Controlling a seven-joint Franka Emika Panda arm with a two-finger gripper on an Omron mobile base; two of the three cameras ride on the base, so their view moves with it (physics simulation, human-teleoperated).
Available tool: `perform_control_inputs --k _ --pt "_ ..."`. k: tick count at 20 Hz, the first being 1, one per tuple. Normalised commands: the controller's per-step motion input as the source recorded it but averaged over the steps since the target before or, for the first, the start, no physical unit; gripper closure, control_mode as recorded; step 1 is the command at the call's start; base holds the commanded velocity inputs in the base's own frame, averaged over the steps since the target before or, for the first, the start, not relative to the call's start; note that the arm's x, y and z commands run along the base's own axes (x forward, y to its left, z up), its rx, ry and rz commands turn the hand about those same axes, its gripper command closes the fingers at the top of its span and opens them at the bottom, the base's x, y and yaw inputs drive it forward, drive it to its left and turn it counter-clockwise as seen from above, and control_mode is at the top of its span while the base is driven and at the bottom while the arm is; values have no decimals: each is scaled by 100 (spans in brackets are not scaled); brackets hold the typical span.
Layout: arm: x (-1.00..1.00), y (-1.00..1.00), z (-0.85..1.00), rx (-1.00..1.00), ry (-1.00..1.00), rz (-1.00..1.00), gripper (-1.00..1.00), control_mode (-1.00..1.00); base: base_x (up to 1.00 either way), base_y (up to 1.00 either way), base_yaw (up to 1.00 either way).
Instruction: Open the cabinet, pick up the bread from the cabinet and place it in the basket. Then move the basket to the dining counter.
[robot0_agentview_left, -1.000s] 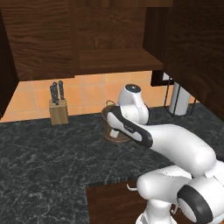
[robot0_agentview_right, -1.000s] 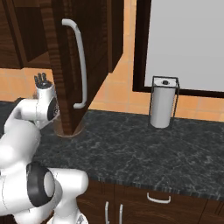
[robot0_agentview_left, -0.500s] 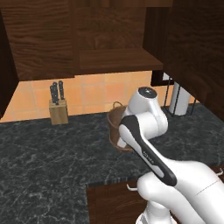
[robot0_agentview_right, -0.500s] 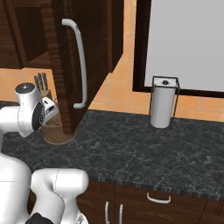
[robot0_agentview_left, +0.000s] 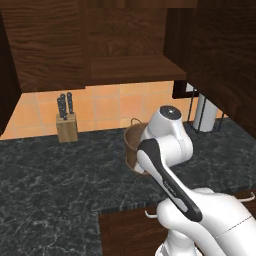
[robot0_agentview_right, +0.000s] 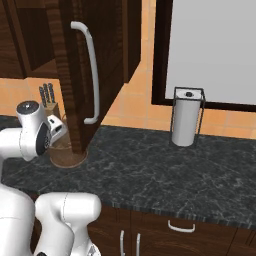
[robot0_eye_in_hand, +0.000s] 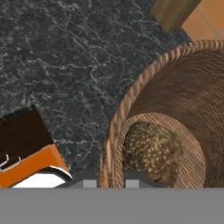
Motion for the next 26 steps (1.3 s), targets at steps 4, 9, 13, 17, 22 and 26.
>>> perform_control_inputs --k 4,9,13,17,22,26 --pt "-13 1 0 0 0 1 100 100 -25 0 0" --pt "0 0 0 0 0 0 100 100 -100 -3 0" --pt "0 0 0 0 0 0 100 100 -100 -13 0" --pt "0 0 0 0 0 0 100 100 -88 -15 -17" --pt "0 0 0 0 0 0 100 100 0 7 -85" --pt "0 0 0 0 0 0 100 100 0 4 -89"
